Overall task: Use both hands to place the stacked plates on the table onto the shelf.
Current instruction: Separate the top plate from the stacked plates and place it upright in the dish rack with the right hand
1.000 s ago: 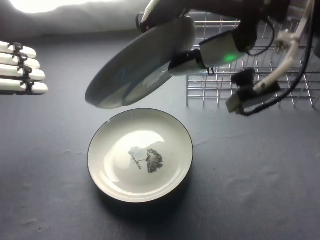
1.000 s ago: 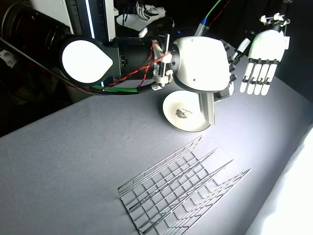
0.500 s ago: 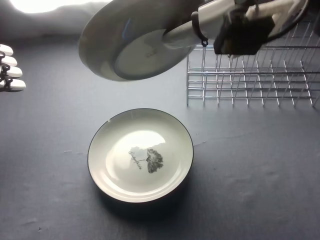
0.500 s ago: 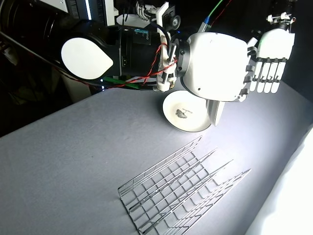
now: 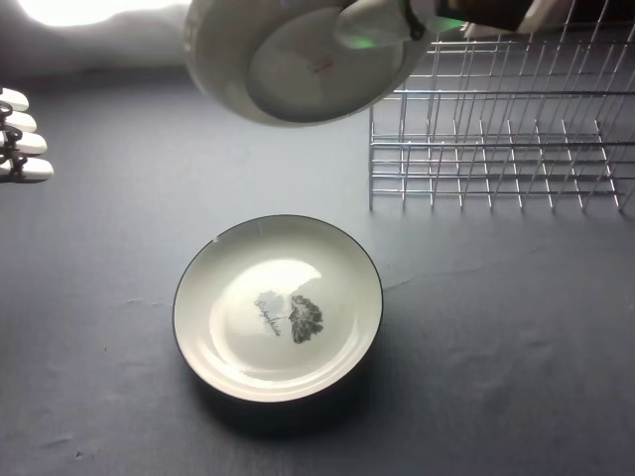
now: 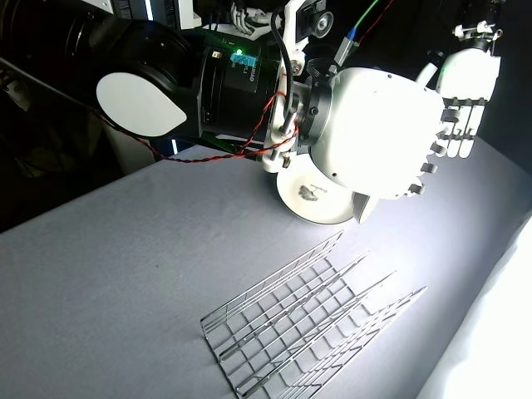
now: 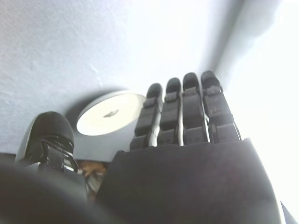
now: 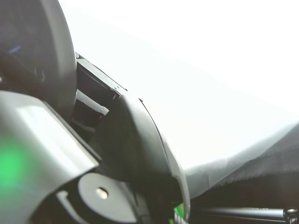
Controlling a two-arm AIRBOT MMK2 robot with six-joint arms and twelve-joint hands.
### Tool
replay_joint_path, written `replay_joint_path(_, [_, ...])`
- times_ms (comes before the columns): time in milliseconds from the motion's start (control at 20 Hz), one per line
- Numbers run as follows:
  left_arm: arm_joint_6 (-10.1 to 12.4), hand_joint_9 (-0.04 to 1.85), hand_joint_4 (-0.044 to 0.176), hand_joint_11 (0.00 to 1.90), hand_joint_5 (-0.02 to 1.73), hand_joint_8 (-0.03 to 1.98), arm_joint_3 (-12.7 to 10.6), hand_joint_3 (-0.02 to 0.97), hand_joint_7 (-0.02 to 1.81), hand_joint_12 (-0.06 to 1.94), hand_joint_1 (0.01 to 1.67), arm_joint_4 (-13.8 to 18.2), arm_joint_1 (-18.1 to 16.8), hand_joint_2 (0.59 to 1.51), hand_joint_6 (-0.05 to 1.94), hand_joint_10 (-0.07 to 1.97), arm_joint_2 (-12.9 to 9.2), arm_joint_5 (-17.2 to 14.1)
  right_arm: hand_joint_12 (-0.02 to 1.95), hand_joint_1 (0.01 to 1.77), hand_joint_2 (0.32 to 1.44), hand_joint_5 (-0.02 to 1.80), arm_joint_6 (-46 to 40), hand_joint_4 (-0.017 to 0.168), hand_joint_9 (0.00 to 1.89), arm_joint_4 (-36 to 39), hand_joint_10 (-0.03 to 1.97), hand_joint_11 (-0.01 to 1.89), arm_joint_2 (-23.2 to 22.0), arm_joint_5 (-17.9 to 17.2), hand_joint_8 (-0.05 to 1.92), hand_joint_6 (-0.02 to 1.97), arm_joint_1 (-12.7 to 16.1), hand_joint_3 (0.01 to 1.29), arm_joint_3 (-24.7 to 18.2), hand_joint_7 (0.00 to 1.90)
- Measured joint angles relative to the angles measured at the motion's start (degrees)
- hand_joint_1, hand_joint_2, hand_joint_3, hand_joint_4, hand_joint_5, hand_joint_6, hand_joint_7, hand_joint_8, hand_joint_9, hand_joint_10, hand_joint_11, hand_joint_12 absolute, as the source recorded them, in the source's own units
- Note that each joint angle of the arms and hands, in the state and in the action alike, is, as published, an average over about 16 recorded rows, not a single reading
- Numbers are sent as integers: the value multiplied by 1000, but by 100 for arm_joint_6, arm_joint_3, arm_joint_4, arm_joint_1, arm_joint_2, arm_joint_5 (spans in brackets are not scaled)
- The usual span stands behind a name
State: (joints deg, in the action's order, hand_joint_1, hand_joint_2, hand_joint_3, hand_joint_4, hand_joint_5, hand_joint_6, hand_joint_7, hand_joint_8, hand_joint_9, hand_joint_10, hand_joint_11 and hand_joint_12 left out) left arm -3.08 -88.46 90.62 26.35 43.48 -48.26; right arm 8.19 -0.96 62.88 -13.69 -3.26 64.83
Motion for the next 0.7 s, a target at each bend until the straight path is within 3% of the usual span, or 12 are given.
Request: replay_joint_path(700, [55, 19, 1, 16, 19, 16, 55, 15, 13, 8, 17, 14, -140, 1173, 11, 9, 3, -99, 1055, 1363, 969, 989, 8, -7, 1056, 159, 931, 861, -403, 132, 551, 861, -73, 15, 492, 1146])
